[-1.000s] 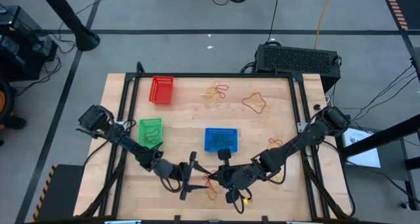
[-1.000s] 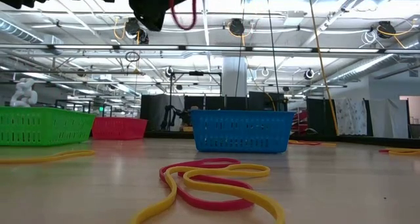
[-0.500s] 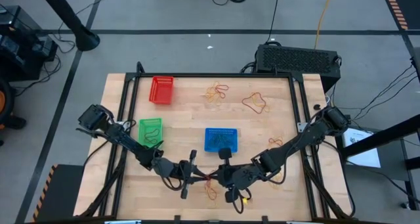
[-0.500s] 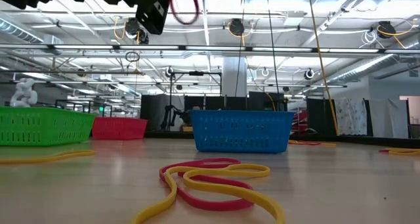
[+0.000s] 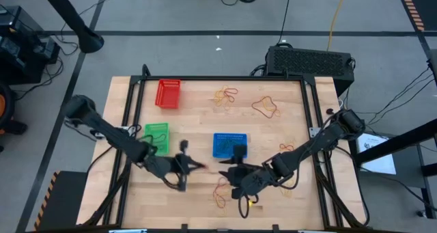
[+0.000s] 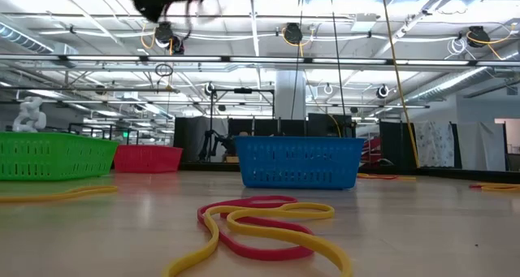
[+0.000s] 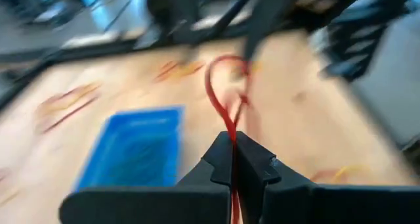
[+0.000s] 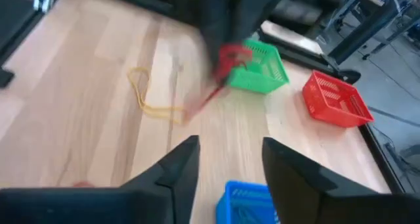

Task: Sort rubber bands into baskets
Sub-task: Put the red rubber band into the green bin

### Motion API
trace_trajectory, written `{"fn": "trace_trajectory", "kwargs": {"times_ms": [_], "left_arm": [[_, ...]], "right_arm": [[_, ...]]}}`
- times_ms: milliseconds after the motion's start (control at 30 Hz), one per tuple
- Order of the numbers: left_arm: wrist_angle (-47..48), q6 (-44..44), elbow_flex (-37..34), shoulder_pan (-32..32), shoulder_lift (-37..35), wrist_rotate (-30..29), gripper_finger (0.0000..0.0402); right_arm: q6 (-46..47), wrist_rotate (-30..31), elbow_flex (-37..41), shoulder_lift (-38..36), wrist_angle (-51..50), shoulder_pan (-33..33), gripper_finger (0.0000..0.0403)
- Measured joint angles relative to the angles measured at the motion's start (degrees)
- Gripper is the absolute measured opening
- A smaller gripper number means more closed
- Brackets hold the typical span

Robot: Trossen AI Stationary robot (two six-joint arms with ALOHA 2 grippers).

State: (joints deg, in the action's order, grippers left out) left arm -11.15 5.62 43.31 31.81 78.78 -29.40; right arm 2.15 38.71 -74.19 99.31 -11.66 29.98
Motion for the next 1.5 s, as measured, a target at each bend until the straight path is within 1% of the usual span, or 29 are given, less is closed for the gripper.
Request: {"fn": "trace_trajectory", "kwargs": {"times_ms": [133,233,333,400,433,500,633,667,733,800,900,1167,1300,1400,1500], "left_arm": [[21.39,6.59,0.00,-1.27,-8.85,-8.64,0.0005],[36.38,11.85,0.01,-3.83,-14.41,-13.53,0.0005],[47.41,13.57,0.02,-9.08,-18.74,-16.84,0.0005],[52.35,13.61,0.00,-13.98,-20.66,-17.11,0.0005],[54.42,13.62,0.01,-16.72,-21.38,-16.38,0.0005],[57.80,13.86,0.00,-22.09,-22.33,-11.91,0.0005],[65.87,18.67,0.00,-29.98,-22.55,3.66,0.0005],[67.86,20.16,-0.09,-31.22,-22.54,6.73,0.0005],[70.60,23.32,-0.82,-32.79,-22.36,10.76,0.0004],[72.77,25.64,-1.83,-33.47,-22.30,12.81,0.0004],[73.64,27.13,-3.28,-33.73,-22.11,14.09,0.0005],[69.54,27.11,-6.90,-33.68,-21.90,20.64,0.0024],[68.73,27.58,-7.17,-33.66,-21.91,23.12,0.0038],[68.86,29.99,-7.17,-33.68,-21.90,23.82,0.0054],[68.86,30.11,-7.17,-33.68,-21.90,23.82,0.0072]], "right_arm": [[2.42,-0.03,0.00,-0.22,-3.17,0.19,0.0176],[3.04,-0.05,0.00,-0.22,-4.57,0.11,0.0180],[2.96,-0.01,0.00,-0.22,-4.47,-0.03,0.0180],[2.65,-0.01,0.00,-0.22,-4.31,-0.19,0.0180],[2.29,-0.01,0.00,-0.22,-4.07,-0.27,0.0180],[1.67,0.01,0.00,-0.22,-3.88,-0.41,0.0180],[1.60,0.01,0.00,-0.22,-3.93,-0.66,0.0180],[1.60,0.01,0.00,-0.22,-3.93,-0.68,0.0180],[1.54,0.00,0.00,-0.22,-4.02,-0.68,0.0180],[1.57,-0.01,0.00,-0.22,-4.12,-0.66,0.0180],[1.73,-0.03,0.00,-0.22,-4.21,-0.64,0.0180],[1.84,-0.03,0.00,-0.22,-4.13,-0.64,0.0180],[1.83,-0.03,0.00,-0.22,-4.15,-0.64,0.0180],[1.77,-0.03,0.00,-0.22,-4.13,-0.64,0.0180],[1.75,-0.03,0.00,-0.22,-4.13,-0.64,0.0180]]}}
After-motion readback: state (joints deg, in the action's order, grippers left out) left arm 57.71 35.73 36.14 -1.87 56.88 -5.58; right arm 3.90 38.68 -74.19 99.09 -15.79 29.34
